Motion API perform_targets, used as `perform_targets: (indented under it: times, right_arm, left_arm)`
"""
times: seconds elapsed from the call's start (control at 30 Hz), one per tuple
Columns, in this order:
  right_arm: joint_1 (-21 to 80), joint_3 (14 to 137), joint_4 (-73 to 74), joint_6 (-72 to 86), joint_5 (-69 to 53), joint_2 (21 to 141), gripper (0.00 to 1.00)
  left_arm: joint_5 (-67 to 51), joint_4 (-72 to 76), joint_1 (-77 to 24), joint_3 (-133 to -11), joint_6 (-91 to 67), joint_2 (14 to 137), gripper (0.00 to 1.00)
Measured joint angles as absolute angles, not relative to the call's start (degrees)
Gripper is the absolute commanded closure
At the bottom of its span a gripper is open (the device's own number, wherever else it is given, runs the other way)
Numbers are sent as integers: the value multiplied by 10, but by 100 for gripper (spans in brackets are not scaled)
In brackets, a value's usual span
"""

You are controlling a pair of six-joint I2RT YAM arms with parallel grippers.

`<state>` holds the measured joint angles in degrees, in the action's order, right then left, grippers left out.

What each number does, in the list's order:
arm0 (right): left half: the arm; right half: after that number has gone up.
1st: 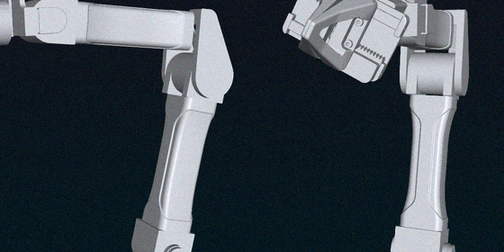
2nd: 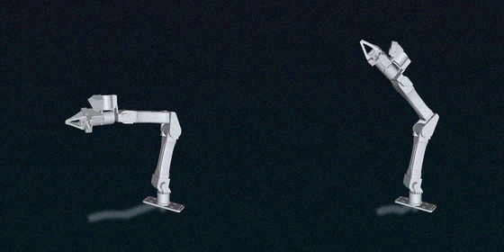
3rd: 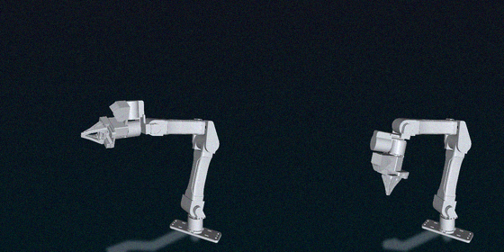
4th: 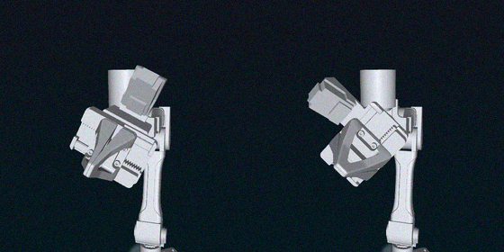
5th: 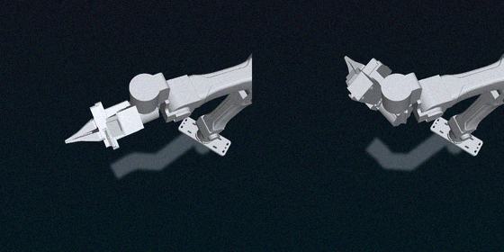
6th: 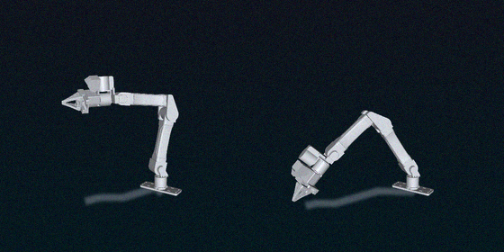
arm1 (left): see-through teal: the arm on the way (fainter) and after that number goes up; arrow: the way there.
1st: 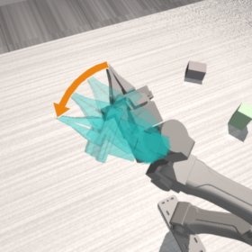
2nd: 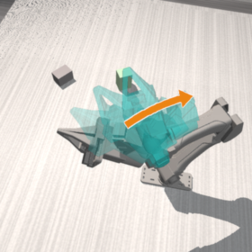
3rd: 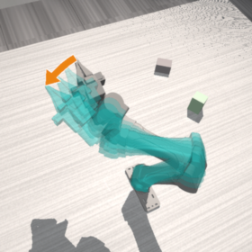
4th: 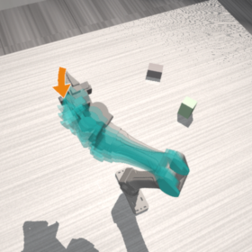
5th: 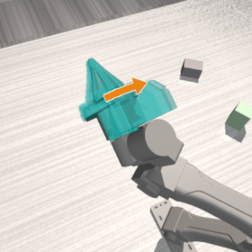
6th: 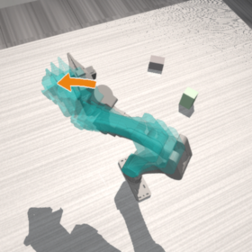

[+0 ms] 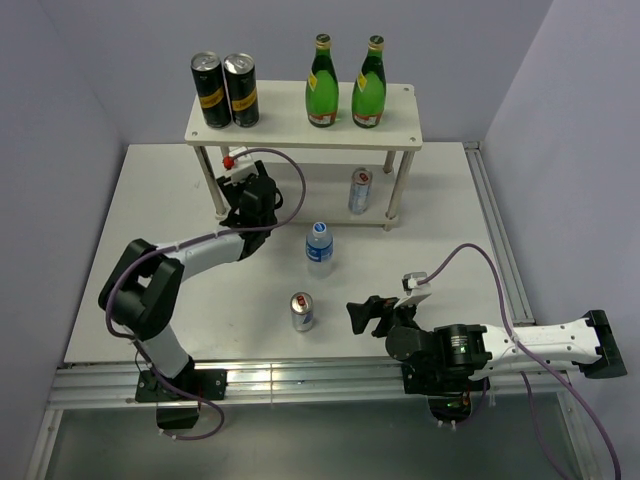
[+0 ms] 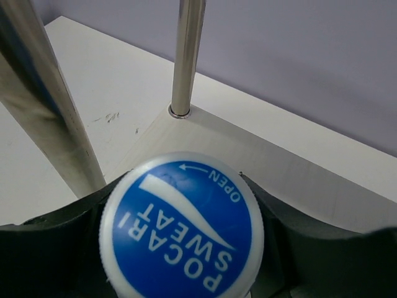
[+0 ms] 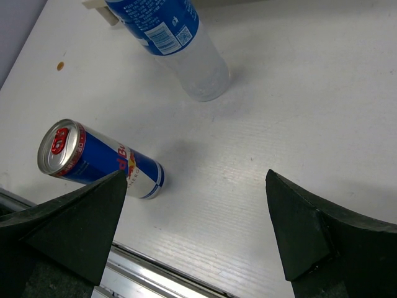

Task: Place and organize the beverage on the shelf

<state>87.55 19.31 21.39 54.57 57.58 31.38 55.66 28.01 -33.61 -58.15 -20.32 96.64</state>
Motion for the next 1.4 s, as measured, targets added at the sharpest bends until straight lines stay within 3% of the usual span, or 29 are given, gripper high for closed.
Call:
perform_targets:
  times: [0.23,0.33,0.37,0.4,0.5,0.57,1.4]
  right_arm:
    - [876,193,210,545,576,316,0]
    - [876,193,210,545,576,317,0]
    - [876,193,210,545,576,317,0]
    - [876,193,210,545,576,317,0]
    - [876,193,210,545,576,317,0]
    - [876,193,210,545,576,317,0]
    - [876,193,206,542,576,331,0]
  left_arm:
    - [567,300,-324,-609,-206,999,82]
    - [571,316,-322,-610,-204,1006,64]
    - [573,321,-321,-610,-204,1008,54]
    - [574,326,-321,-611,-204,1010,37]
    - [576,335,-320,-611,-201,1013,18]
    - [578,347,-319,-611,-202,1016,14]
    - [573,388,-317,-611,-189,1028,7]
